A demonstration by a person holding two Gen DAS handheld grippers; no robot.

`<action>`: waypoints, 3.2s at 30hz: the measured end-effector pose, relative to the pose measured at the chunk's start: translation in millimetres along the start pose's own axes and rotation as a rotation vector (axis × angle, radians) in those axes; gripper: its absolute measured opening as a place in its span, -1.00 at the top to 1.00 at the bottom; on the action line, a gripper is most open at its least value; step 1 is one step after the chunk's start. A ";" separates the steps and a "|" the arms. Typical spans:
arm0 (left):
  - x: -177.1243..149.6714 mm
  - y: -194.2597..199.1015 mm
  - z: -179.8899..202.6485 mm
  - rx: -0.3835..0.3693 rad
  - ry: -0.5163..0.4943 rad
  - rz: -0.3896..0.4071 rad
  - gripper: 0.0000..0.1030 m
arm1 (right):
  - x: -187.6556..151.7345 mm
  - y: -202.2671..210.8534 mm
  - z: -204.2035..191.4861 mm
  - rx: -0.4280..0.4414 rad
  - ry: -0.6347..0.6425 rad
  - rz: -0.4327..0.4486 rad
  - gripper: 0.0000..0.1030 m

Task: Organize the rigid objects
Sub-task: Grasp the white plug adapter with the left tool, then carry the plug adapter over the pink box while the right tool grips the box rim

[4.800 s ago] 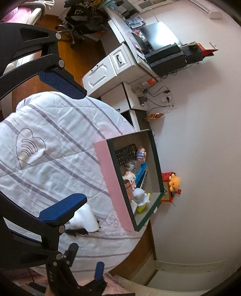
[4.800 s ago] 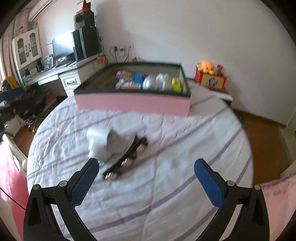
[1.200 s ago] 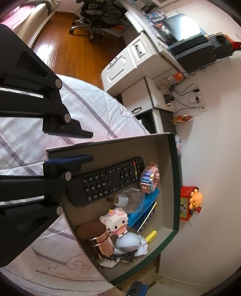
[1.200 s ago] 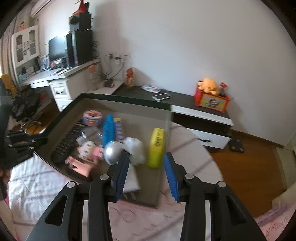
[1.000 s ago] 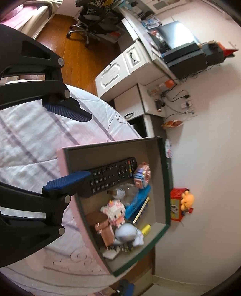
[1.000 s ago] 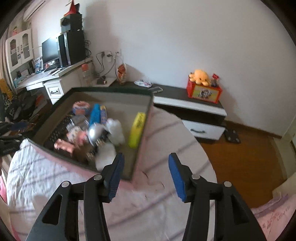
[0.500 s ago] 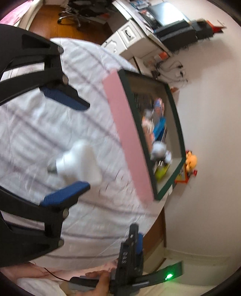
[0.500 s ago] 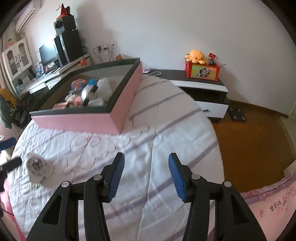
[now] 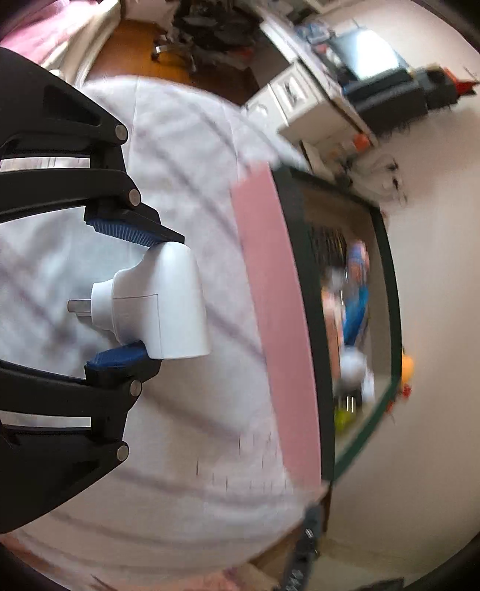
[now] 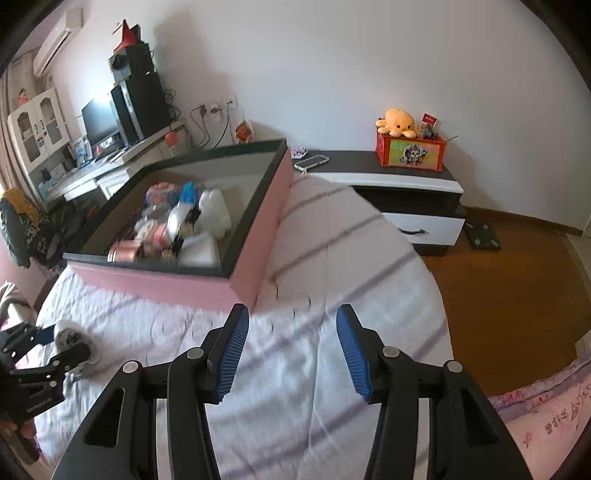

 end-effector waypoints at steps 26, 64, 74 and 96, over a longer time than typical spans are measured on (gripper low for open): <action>-3.8 -24.8 -115.9 0.083 0.093 -0.029 0.08 | 34.7 -76.2 -33.5 -0.071 0.124 -0.153 0.76; 171.2 -54.2 -6.6 -0.100 -0.128 0.051 0.08 | 47.3 -100.6 -31.8 -0.073 0.146 -0.198 0.76; 203.8 -108.3 42.4 -0.139 -0.124 -0.012 0.08 | 53.6 -108.1 -29.6 -0.065 0.167 -0.199 0.75; 225.4 -185.3 93.8 -0.172 -0.045 -0.097 0.08 | 84.4 -150.2 -19.2 -0.065 0.156 -0.198 0.74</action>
Point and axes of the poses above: each gripper's, at about its wrist camera, not at the fingertips, and y roughly against the way its jaws point, z to its right, x to its top, the point moved 10 cm from there along -y, roughly the way its jaws point, and after that the axes turned 6 degrees about z, right-handed, at the moved point
